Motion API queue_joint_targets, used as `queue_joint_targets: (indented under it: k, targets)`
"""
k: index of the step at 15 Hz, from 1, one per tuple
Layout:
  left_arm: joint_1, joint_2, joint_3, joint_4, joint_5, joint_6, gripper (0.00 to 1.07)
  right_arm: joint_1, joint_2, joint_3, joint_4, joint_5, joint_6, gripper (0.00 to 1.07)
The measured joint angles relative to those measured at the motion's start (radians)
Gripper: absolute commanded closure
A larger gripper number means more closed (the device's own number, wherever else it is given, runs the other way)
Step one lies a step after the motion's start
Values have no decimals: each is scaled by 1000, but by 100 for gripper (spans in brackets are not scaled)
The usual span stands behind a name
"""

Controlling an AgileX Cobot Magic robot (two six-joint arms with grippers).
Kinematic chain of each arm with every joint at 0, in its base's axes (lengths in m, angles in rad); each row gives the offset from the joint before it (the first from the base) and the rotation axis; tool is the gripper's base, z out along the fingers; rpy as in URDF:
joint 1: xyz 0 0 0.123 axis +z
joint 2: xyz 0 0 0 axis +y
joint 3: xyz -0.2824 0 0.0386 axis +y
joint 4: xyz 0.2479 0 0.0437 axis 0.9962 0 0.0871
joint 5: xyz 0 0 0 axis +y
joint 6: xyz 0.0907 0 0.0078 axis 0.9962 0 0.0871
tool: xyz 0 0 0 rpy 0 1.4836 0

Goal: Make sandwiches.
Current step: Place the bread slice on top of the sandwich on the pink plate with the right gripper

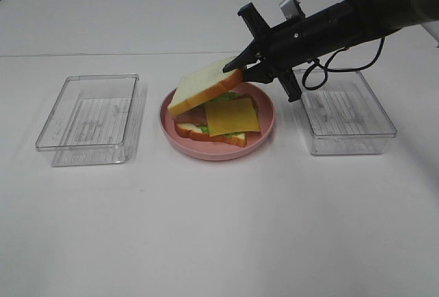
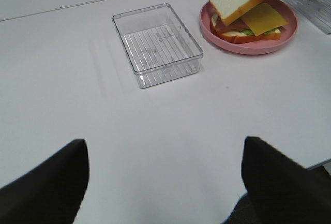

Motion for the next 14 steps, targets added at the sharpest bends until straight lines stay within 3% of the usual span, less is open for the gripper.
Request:
queue_joint_targets:
  k: [7, 8, 10, 12, 14]
  targets:
    - [0, 0, 0, 0, 0, 0, 29, 22, 6, 0, -24, -19, -34, 107]
    - [0, 0, 0, 0, 0, 0, 29, 22, 6, 0, -50, -27, -24, 104]
    - [0, 0, 0, 0, 0, 0, 29, 22, 6, 0, -63, -28, -17, 81]
    - [0, 0, 0, 0, 0, 0, 29, 22, 6, 0, -72, -28, -17, 32]
    - [0, 0, 0, 0, 0, 0, 29, 22, 5, 0, -114, -33, -17, 26]
